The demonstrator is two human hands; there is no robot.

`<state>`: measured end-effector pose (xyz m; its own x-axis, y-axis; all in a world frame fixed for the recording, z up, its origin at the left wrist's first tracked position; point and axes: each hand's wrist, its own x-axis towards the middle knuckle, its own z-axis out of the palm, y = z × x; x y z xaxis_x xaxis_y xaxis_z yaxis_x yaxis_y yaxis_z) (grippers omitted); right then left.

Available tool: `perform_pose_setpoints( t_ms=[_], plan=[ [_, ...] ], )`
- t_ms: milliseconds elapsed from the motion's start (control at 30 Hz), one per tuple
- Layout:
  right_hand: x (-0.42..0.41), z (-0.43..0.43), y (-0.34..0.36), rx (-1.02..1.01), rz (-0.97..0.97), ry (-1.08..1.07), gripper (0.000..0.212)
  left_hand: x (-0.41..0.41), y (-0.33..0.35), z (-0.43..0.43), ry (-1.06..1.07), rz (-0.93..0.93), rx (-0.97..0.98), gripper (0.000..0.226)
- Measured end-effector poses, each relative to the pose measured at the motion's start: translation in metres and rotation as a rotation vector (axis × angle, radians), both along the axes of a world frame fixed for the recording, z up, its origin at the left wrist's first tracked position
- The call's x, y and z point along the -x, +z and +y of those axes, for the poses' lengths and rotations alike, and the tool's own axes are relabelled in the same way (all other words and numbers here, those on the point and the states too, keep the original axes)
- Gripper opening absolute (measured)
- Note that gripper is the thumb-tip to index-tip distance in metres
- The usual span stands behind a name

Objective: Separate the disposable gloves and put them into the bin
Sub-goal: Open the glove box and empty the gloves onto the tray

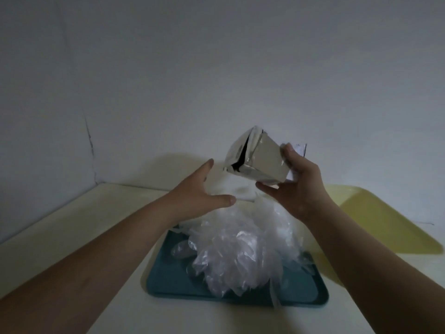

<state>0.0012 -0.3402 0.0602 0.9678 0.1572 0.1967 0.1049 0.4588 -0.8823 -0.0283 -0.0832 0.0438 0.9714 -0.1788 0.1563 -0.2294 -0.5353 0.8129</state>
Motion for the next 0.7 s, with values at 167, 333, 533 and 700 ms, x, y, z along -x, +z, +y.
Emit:
perform_pose_setpoints(
  t_ms=[167,333,533,700],
  plan=[
    [-0.001,-0.003,-0.009,-0.153,0.159,0.265,0.061,-0.003,0.022,-0.009,-0.005,-0.224,0.004,0.105],
    [-0.012,-0.017,-0.025,-0.190,0.149,0.292,0.073,-0.002,0.039,-0.008,-0.045,-0.199,0.117,0.066],
    [-0.018,-0.010,-0.032,-0.149,0.145,0.072,0.061,0.006,0.036,-0.022,0.017,-0.198,0.303,0.034],
    [-0.018,-0.008,-0.032,-0.083,0.188,-0.043,0.058,0.000,0.035,-0.027,0.034,-0.217,0.291,0.030]
  ],
)
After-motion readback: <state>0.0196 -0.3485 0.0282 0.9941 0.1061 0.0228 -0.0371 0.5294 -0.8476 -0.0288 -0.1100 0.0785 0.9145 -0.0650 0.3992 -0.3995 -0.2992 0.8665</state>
